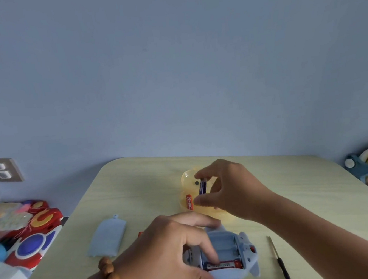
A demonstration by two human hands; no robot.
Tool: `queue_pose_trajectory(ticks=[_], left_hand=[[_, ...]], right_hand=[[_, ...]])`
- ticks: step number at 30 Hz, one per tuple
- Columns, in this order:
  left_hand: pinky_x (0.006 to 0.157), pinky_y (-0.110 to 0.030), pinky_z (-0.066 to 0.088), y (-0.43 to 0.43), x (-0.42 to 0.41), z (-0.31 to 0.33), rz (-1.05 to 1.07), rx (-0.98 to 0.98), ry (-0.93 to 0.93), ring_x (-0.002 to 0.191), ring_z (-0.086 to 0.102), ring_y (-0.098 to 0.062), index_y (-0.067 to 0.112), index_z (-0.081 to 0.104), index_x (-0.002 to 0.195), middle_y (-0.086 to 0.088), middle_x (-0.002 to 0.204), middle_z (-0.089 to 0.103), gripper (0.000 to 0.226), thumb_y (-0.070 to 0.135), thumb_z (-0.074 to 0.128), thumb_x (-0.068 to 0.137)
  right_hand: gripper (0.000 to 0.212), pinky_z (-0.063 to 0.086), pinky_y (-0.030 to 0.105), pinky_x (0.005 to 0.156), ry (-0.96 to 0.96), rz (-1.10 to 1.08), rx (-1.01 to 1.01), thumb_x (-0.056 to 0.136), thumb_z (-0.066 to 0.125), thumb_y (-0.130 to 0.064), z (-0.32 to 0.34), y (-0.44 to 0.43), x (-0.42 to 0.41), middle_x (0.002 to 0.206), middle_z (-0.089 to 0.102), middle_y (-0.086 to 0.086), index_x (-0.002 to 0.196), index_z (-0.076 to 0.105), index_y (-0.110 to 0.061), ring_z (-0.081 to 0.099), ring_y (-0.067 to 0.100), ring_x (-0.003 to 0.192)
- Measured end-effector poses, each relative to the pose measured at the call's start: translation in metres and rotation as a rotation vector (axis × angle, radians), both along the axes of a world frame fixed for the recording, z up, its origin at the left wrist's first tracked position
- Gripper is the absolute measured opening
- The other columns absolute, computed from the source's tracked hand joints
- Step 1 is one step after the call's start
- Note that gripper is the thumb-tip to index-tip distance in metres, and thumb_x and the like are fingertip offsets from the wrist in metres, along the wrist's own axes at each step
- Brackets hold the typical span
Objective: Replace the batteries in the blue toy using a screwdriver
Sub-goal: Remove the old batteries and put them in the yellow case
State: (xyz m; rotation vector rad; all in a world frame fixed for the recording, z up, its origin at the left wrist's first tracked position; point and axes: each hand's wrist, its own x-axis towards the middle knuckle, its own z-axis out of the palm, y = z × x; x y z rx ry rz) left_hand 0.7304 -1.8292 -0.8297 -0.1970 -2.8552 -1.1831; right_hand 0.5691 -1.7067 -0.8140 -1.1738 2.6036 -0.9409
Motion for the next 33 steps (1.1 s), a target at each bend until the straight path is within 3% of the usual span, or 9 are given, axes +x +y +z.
queue_pose_trajectory(ticks=[4, 10, 15, 20, 25, 28, 30, 33], left_hand=[[0.098, -0.019, 0.045, 0.002, -0.001, 0.001, 0.008, 0.026, 0.005, 0.117, 0.05, 0.018, 0.05, 0.073, 0.075, 0.046, 0.131, 0.047, 0.022, 0.046, 0.091, 0.064], [0.101, -0.024, 0.045, 0.001, 0.0, 0.001, 0.023, 0.038, -0.012, 0.118, 0.05, 0.017, 0.044, 0.077, 0.083, 0.044, 0.131, 0.048, 0.025, 0.047, 0.091, 0.063], [0.102, -0.028, 0.045, 0.002, 0.0, 0.005, 0.01, 0.026, -0.025, 0.116, 0.05, 0.017, 0.051, 0.072, 0.077, 0.043, 0.132, 0.047, 0.022, 0.049, 0.09, 0.063], [0.102, -0.029, 0.045, 0.001, -0.002, 0.002, 0.022, 0.006, -0.027, 0.116, 0.051, 0.015, 0.04, 0.077, 0.088, 0.042, 0.133, 0.046, 0.03, 0.05, 0.09, 0.063], [0.101, -0.026, 0.045, -0.001, -0.002, 0.004, 0.018, -0.007, -0.039, 0.119, 0.05, 0.014, 0.037, 0.077, 0.089, 0.04, 0.132, 0.048, 0.031, 0.045, 0.092, 0.063], [0.1, -0.025, 0.046, -0.001, -0.003, 0.003, 0.041, 0.012, -0.035, 0.115, 0.054, 0.013, 0.033, 0.078, 0.086, 0.038, 0.13, 0.052, 0.03, 0.039, 0.094, 0.061], [0.103, -0.023, 0.044, -0.001, -0.002, 0.002, 0.049, 0.015, -0.039, 0.115, 0.053, 0.015, 0.034, 0.077, 0.086, 0.038, 0.131, 0.051, 0.03, 0.039, 0.093, 0.062], [0.106, -0.019, 0.039, 0.001, -0.003, 0.004, 0.041, -0.047, -0.055, 0.12, 0.046, 0.019, 0.036, 0.076, 0.089, 0.04, 0.134, 0.047, 0.033, 0.042, 0.093, 0.061]], right_hand=[[0.043, 0.052, 0.022, 0.072, 0.119, 0.082, 0.067, 0.069, 0.087, -0.04, -0.009, -0.007, 0.0, 0.099, 0.062, -0.01, 0.107, 0.072, -0.025, 0.063, 0.007, 0.079], [0.039, 0.053, 0.02, 0.072, 0.048, 0.13, 0.095, 0.065, 0.09, -0.037, -0.009, -0.009, -0.013, 0.098, 0.069, -0.014, 0.099, 0.074, -0.029, 0.063, 0.003, 0.088], [0.041, 0.052, 0.018, 0.07, 0.065, 0.171, 0.089, 0.067, 0.089, -0.036, -0.014, -0.007, -0.016, 0.103, 0.067, -0.015, 0.104, 0.073, -0.031, 0.062, 0.003, 0.091], [0.048, 0.054, 0.02, 0.078, 0.052, 0.178, 0.081, 0.07, 0.087, -0.031, -0.015, -0.003, -0.015, 0.108, 0.066, -0.017, 0.114, 0.069, -0.031, 0.061, 0.001, 0.094], [0.038, 0.056, 0.022, 0.084, 0.035, 0.094, -0.158, 0.077, 0.079, -0.044, 0.002, 0.035, 0.005, 0.108, 0.068, -0.02, 0.112, 0.067, -0.037, 0.064, -0.003, 0.101], [0.063, 0.056, 0.016, 0.084, -0.224, 0.223, 0.001, 0.066, 0.088, -0.046, 0.014, 0.076, 0.033, 0.118, 0.06, -0.034, 0.12, 0.056, -0.052, 0.06, -0.011, 0.108], [0.075, 0.055, 0.012, 0.079, -0.255, 0.244, 0.108, 0.058, 0.093, -0.041, 0.005, 0.09, 0.049, 0.118, 0.056, -0.04, 0.119, 0.052, -0.059, 0.061, -0.013, 0.103], [0.068, 0.061, 0.025, 0.073, -0.209, 0.182, -0.031, 0.06, 0.094, -0.028, -0.018, 0.094, 0.056, 0.109, 0.065, -0.029, 0.116, 0.062, -0.05, 0.068, 0.001, 0.091]])
